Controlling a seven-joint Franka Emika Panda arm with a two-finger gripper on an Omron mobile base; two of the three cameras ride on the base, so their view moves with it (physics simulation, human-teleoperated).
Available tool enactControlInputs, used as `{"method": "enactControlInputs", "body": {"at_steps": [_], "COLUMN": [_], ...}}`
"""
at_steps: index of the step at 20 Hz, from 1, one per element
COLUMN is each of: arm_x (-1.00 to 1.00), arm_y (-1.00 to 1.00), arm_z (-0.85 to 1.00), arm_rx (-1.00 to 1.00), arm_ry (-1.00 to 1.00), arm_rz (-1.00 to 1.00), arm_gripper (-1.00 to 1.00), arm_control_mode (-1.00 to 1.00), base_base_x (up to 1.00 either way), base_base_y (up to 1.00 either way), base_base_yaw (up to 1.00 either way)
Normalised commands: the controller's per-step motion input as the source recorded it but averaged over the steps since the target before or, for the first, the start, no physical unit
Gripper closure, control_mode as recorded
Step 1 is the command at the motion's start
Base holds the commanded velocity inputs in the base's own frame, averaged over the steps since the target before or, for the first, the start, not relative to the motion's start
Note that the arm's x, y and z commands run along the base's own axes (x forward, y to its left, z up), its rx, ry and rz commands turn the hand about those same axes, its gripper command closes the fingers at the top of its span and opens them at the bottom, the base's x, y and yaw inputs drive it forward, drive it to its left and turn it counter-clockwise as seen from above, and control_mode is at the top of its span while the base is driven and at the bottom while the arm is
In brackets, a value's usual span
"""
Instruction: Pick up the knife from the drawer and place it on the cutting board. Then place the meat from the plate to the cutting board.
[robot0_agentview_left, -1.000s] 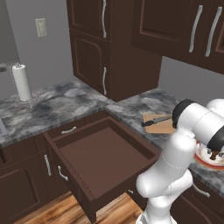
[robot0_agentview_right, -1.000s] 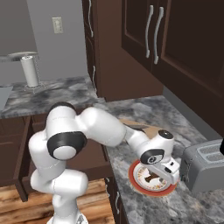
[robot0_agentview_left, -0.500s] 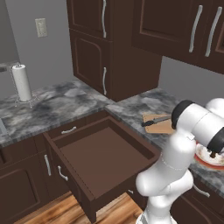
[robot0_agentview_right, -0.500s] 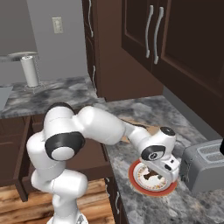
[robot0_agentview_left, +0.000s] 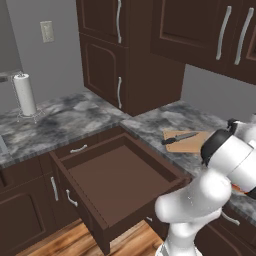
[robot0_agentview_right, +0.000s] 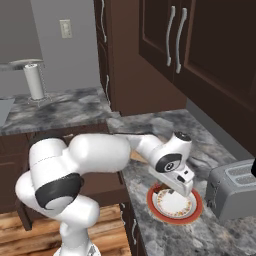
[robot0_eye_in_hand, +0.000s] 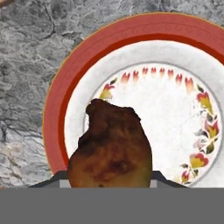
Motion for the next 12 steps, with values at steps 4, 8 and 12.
{"method": "enactControlInputs", "body": {"at_steps": [4,8,12], "arm_x": [0.19,0.40,0.48], "arm_y": [0.43,0.20,0.04], "arm_z": [0.24,0.09,0.00], "arm_rx": [-0.01,0.00,0.00], "arm_ry": [0.00,0.02,0.02], "arm_rz": [0.00,0.01,0.04], "arm_gripper": [1.00,1.00,1.00], "arm_control_mode": [-1.00,-1.00,-1.00], "base_base_x": [0.00,0.00,0.00], "base_base_y": [0.00,0.00,0.00], "base_base_yaw": [0.00,0.00,0.00]}}
